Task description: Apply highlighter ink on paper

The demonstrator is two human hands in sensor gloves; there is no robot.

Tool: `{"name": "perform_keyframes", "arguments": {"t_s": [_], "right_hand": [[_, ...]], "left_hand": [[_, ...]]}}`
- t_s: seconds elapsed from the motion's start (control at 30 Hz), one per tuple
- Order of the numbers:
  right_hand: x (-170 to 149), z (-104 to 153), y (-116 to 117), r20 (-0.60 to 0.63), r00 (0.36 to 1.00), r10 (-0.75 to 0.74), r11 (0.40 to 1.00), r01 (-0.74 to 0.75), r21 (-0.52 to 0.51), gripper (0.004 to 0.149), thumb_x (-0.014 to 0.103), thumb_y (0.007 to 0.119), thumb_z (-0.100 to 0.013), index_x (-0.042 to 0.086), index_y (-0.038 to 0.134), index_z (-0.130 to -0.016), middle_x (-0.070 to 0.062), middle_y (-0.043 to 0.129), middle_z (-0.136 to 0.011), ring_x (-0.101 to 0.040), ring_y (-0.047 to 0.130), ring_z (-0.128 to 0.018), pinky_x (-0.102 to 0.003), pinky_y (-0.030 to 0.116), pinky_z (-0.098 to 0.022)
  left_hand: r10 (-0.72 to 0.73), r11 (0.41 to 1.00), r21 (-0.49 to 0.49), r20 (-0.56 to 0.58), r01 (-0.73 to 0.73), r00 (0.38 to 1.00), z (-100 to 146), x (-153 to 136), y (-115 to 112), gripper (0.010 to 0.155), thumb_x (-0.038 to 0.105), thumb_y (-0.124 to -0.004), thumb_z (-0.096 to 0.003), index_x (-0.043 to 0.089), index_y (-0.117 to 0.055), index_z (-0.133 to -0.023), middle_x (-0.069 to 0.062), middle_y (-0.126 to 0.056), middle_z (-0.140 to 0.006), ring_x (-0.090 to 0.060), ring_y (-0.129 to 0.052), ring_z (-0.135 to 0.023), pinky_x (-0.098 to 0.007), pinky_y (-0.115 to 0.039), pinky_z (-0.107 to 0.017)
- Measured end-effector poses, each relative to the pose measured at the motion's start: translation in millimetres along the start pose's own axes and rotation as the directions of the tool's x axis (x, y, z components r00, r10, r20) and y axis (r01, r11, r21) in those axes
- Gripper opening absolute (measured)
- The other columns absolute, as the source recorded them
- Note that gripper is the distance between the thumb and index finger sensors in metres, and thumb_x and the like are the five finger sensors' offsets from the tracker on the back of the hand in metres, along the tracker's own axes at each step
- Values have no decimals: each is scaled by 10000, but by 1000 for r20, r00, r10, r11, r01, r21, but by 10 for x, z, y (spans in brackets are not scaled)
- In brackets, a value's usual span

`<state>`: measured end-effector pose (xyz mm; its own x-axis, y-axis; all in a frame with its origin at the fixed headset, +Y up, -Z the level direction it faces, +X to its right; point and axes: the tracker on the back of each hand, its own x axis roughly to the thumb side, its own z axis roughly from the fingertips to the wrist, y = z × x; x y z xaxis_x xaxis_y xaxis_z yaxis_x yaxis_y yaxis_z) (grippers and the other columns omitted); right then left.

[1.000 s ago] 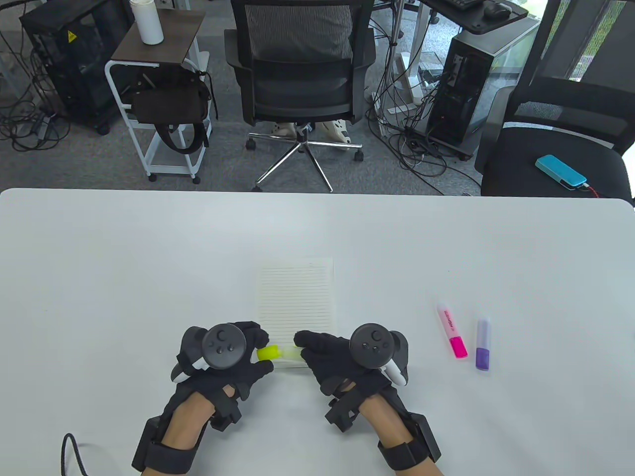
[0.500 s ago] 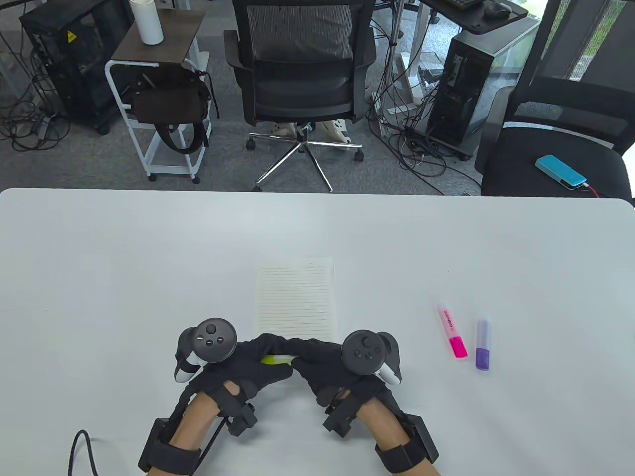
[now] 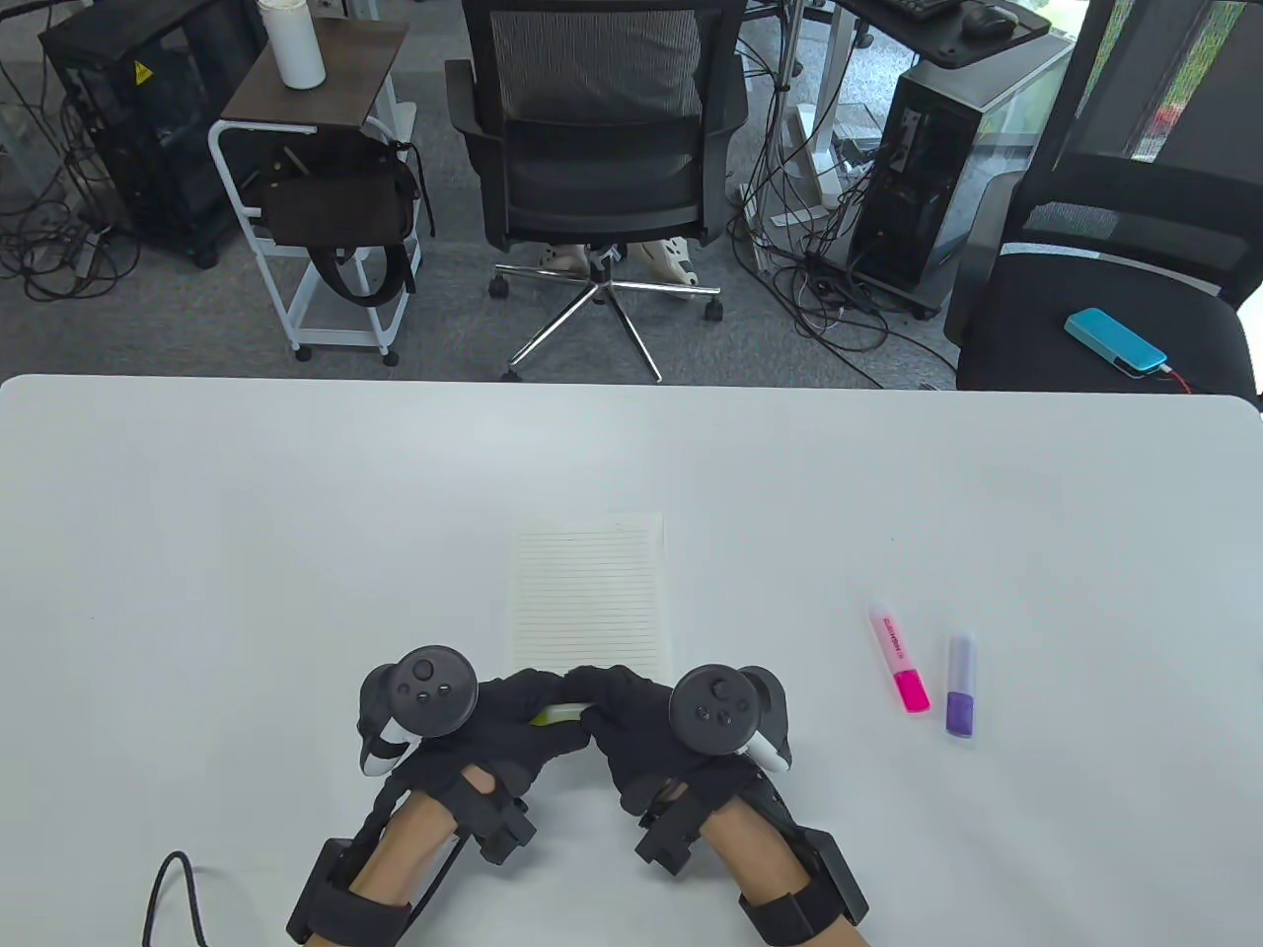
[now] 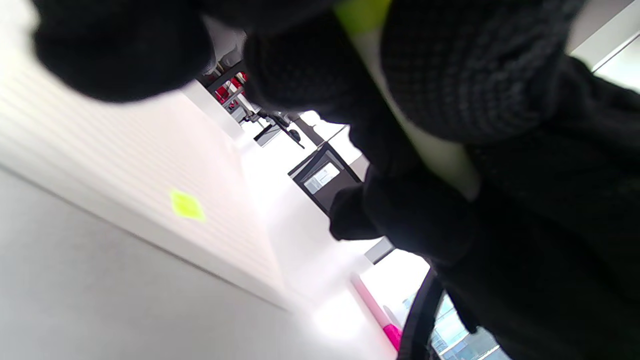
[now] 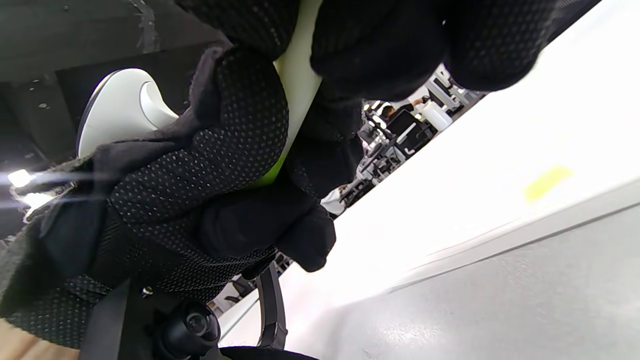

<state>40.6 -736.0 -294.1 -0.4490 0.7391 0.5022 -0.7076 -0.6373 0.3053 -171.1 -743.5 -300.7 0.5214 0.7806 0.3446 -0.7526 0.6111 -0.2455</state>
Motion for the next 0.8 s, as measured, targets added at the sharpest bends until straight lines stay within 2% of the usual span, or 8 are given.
{"name": "perform_keyframes", "arguments": {"t_s": [0.13,0.33,0.43,0.5,0.57,0.6,0.73,0.8], "right_hand": [[29,5,-19,9,1000,-7,1000,7,21,486,249,682,-479,123,642,-946,-148,794,-782,-274,904,-381,-566,758,-480],[24,-5,12,27,1000,11,1000,-12,28,488,244,672,-476,118,636,-946,-154,791,-782,-266,902,-370,-546,784,-450],[-18,-14,-24,9,1000,11,1000,-11,15,473,244,683,-478,127,663,-936,-153,803,-777,-277,902,-374,-552,775,-458],[-58,-16,-55,-7,1000,20,1000,-20,8,466,254,697,-484,141,673,-935,-144,807,-786,-290,906,-397,-559,762,-478],[-91,-19,-73,-16,1000,10,1000,-10,-5,463,268,719,-494,147,677,-939,-142,809,-802,-307,913,-428,-570,749,-496],[-104,-19,-79,-28,999,17,1000,-17,0,475,286,731,-502,151,663,-953,-148,799,-827,-321,912,-468,-579,734,-515],[-188,1,-146,-77,996,49,999,-49,-2,581,393,717,-520,144,571,-1025,-208,701,-956,-411,870,-675,-617,692,-552],[-277,34,-257,-105,993,61,996,-67,-54,608,418,708,-522,145,540,-1039,-216,665,-988,-431,841,-735,-625,684,-555]], "left_hand": [[-41,999,-14,20,41,999,1,70,14,564,487,-893,-301,102,-889,-713,-69,-948,-602,68,-894,-49,-308,-977,-210],[-24,1000,-13,22,25,999,0,65,-5,562,471,-890,-297,73,-879,-693,-100,-938,-571,72,-883,-33,-305,-981,-170],[-29,1000,-3,20,29,999,-3,51,-53,559,482,-850,-332,84,-856,-725,-93,-921,-608,67,-895,-81,-332,-973,-235],[-36,998,-42,2,36,999,-27,63,-84,559,472,-805,-366,90,-816,-774,-92,-888,-670,16,-923,-181,-404,-930,-334],[-99,994,-50,16,99,995,-48,83,-81,562,475,-770,-383,104,-790,-805,-78,-873,-707,-9,-939,-248,-438,-900,-386],[-117,990,-74,5,117,993,-41,90,-70,562,473,-760,-397,114,-774,-828,-66,-860,-738,-30,-949,-310,-460,-877,-429],[-209,978,-24,-34,208,977,-9,34,14,545,473,-800,-401,165,-797,-851,-44,-875,-793,-113,-985,-443,-538,-817,-524],[-280,959,7,-106,282,954,13,-56,119,539,475,-819,-400,194,-811,-860,-38,-879,-822,-152,-992,-513,-566,-784,-558]]}}
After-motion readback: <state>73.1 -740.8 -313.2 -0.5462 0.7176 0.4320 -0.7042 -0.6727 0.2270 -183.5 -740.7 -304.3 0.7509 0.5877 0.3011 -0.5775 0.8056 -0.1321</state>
